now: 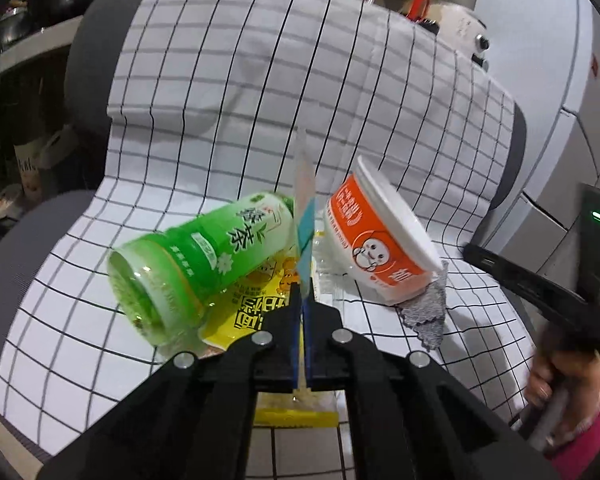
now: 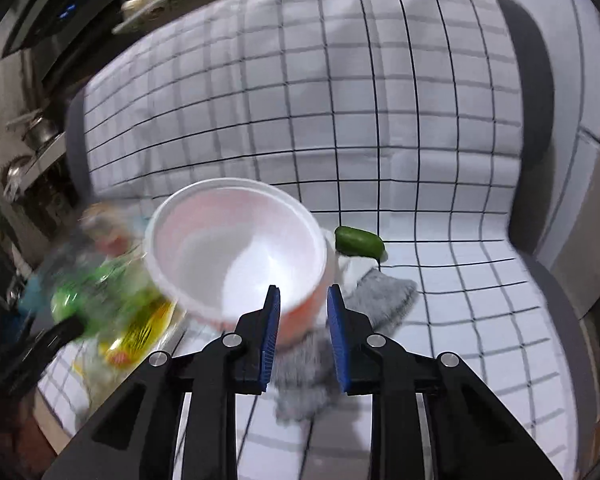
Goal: Collect trash
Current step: 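Grasp a thin clear plastic piece with the left tool while the right tool grasps the white noodle bowl rim, then carry the plastic piece and bowl over the bin and open both tools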
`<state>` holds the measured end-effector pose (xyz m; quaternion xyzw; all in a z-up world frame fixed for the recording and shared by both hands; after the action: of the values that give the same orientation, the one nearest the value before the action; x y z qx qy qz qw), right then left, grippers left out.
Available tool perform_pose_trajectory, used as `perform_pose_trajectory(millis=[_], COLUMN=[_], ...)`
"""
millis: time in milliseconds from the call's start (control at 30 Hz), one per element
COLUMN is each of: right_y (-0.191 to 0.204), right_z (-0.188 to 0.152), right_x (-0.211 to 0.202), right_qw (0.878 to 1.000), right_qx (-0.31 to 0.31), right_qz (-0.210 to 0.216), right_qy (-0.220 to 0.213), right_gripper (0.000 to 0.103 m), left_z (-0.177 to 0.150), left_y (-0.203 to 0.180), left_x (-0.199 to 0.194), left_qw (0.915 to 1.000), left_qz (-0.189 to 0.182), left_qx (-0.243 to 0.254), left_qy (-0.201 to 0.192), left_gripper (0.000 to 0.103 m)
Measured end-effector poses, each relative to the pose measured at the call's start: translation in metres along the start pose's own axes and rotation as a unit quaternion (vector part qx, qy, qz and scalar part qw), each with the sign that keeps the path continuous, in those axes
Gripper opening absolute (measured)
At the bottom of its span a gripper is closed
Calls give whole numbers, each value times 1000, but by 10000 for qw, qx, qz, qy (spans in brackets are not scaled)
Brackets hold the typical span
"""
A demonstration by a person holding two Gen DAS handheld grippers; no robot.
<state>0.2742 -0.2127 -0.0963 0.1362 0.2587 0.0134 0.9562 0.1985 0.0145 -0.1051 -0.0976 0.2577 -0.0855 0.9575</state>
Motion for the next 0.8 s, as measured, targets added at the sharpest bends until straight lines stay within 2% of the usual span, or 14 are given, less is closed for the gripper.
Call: perform_pose_trajectory(millis=[200, 267, 333, 367, 467, 633, 800], right_y=[-13, -10, -4, -1, 7, 11, -1], right_z=[-5, -7, -7, -6, 1, 14, 4], right_x=[47, 53, 55, 52, 34, -17, -79], right_qw=[9944, 9937, 9939, 9948, 9972, 9981, 9980], right_qx=[877, 930, 906, 846, 690, 553, 452], right_qz=[128, 159, 112, 53, 16, 126, 25], right_qy=[574, 609, 616, 567, 295, -233, -443], right_gripper=[35, 35, 28, 20, 8, 6, 5], left_z=[4, 2, 0, -1, -3, -4, -14], left_y=[1, 3, 5, 5, 3, -9, -38], left_x=[-9, -7, -4, -5, -12, -32, -51], left_qw=[9997, 9998, 9998, 9998, 9996, 9995, 9988], left_qz=[90, 104, 137, 155, 191, 96, -187], left_qx=[170, 166, 141, 137, 190, 274, 437], left_qy=[-131, -92, -23, -13, -56, -143, -119], left_gripper=[0, 0, 0, 0, 0, 0, 0])
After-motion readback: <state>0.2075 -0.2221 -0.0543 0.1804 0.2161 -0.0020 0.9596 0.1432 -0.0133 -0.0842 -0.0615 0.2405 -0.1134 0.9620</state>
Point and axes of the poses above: each gripper's, at about its wrist camera, not at the fingertips, and x roughly the way its jaws point, y to its left, z to its top, the point moved 2 cm from there along x, roughly the way its jaws point, and after that the axes turned 9 degrees about -y, right-handed, at the moved point
